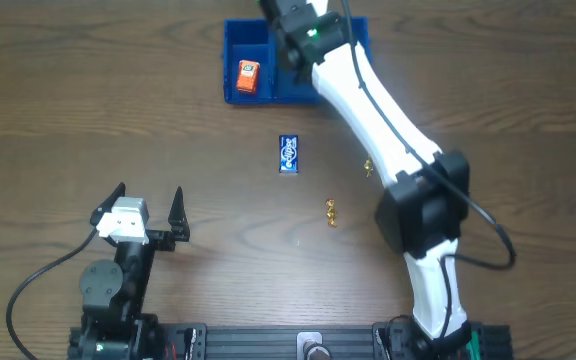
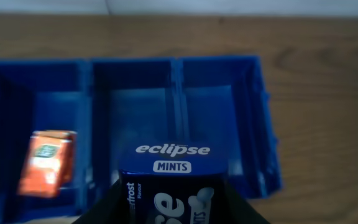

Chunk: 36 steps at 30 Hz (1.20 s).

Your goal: Sort Candies Into Trays

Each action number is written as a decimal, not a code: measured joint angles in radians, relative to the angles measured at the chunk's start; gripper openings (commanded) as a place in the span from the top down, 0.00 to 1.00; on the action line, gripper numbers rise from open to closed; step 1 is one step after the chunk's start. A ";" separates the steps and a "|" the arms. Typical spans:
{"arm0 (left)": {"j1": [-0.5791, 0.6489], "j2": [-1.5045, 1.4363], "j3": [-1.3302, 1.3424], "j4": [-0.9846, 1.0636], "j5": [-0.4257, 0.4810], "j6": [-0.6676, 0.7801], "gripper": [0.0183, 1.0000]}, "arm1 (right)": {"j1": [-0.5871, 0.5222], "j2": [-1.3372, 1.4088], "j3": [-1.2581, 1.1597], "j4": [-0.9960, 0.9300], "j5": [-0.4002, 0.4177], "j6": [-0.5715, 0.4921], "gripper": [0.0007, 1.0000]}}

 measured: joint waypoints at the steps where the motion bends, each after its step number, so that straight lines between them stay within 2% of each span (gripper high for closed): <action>1: 0.000 0.000 0.000 0.000 0.000 0.000 0.00 | -0.017 0.023 0.000 0.010 -0.031 -0.005 0.81; 8: 0.000 0.000 0.000 0.000 0.000 0.000 0.00 | -0.044 0.085 0.000 0.064 -0.129 -0.026 0.81; 23: 0.000 0.000 0.000 0.000 0.000 0.000 0.00 | -0.013 0.087 0.003 0.183 -0.154 -0.051 0.80; 24: 0.000 0.000 0.000 0.000 0.000 0.000 0.00 | -0.013 0.087 0.003 0.183 -0.154 -0.051 0.77; 26: 0.000 0.000 0.000 0.000 0.000 0.000 0.00 | -0.013 0.087 0.003 0.183 -0.154 -0.051 0.61; 29: 0.000 0.000 0.000 0.000 0.000 0.000 0.00 | -0.013 0.087 0.003 0.183 -0.155 -0.056 0.14; 30: 0.000 0.000 0.000 0.000 0.000 0.000 0.00 | -0.013 0.087 0.003 0.184 -0.155 -0.056 0.05; 31: 0.000 0.000 0.000 0.000 0.000 0.000 0.00 | -0.013 0.087 0.003 0.186 -0.154 -0.056 0.00; 36: 0.000 0.000 0.000 0.000 0.000 0.000 0.00 | -0.013 0.087 0.008 0.184 -0.154 -0.062 0.00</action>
